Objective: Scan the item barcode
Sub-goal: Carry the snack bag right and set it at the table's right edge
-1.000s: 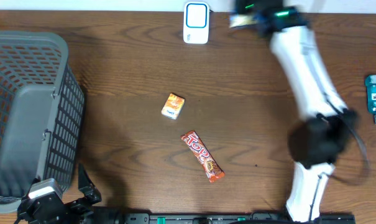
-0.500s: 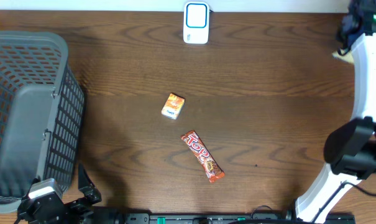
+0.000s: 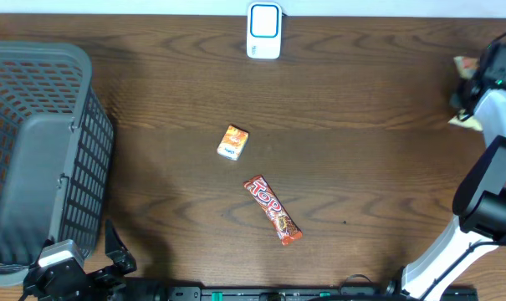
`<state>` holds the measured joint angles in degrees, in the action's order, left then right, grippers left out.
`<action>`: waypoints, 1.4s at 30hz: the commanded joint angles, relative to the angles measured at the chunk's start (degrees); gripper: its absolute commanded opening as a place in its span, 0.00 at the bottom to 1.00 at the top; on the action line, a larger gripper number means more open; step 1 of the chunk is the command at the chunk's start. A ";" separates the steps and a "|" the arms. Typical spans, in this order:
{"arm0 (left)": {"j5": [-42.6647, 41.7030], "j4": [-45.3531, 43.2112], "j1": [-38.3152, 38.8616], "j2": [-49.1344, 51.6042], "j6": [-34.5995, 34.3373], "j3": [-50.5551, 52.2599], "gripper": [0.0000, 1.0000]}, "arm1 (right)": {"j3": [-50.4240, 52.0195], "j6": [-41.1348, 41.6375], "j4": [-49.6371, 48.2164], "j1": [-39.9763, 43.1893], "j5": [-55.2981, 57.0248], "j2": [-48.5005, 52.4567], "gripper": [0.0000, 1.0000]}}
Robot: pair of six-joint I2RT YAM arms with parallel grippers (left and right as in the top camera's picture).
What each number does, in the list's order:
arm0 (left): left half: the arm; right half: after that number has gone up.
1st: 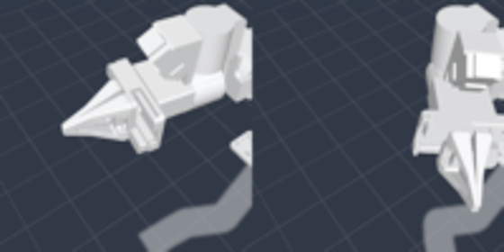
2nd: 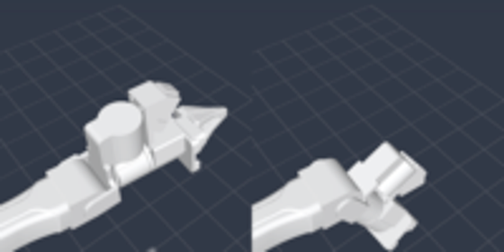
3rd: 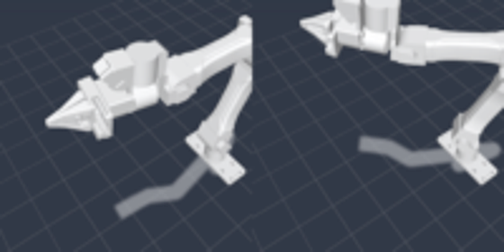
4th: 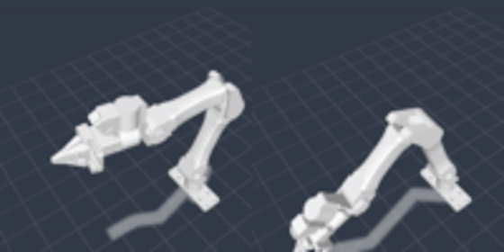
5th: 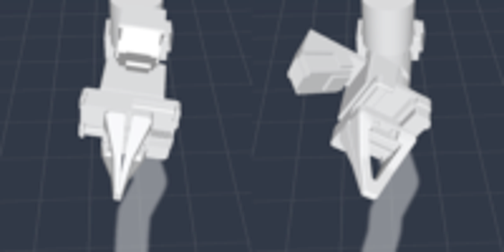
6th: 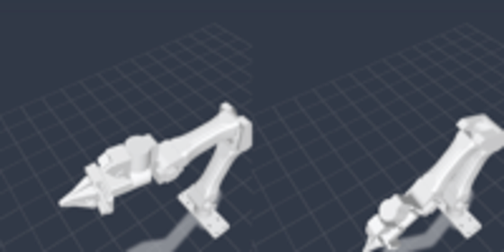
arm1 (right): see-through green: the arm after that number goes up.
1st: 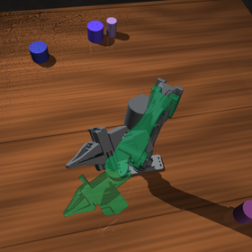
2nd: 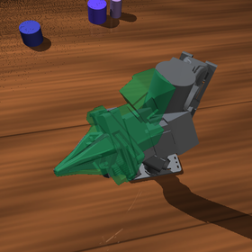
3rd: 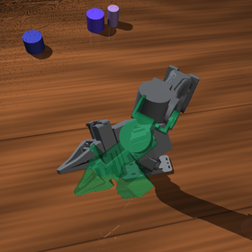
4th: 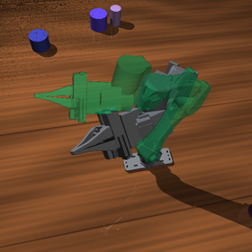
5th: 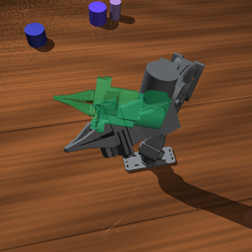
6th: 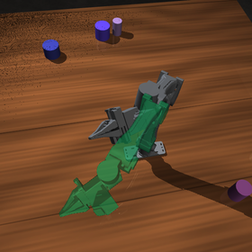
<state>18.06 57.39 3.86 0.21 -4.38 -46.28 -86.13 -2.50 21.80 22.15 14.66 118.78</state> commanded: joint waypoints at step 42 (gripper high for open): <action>1.46 5.57 -0.20 -0.02 -4.04 4.17 0.98 | -9.92 25.59 23.26 -26.53 -48.24 -29.09 0.99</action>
<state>18.04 57.39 3.86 0.21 -4.38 -46.28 -97.17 20.88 42.96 3.18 -28.86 87.37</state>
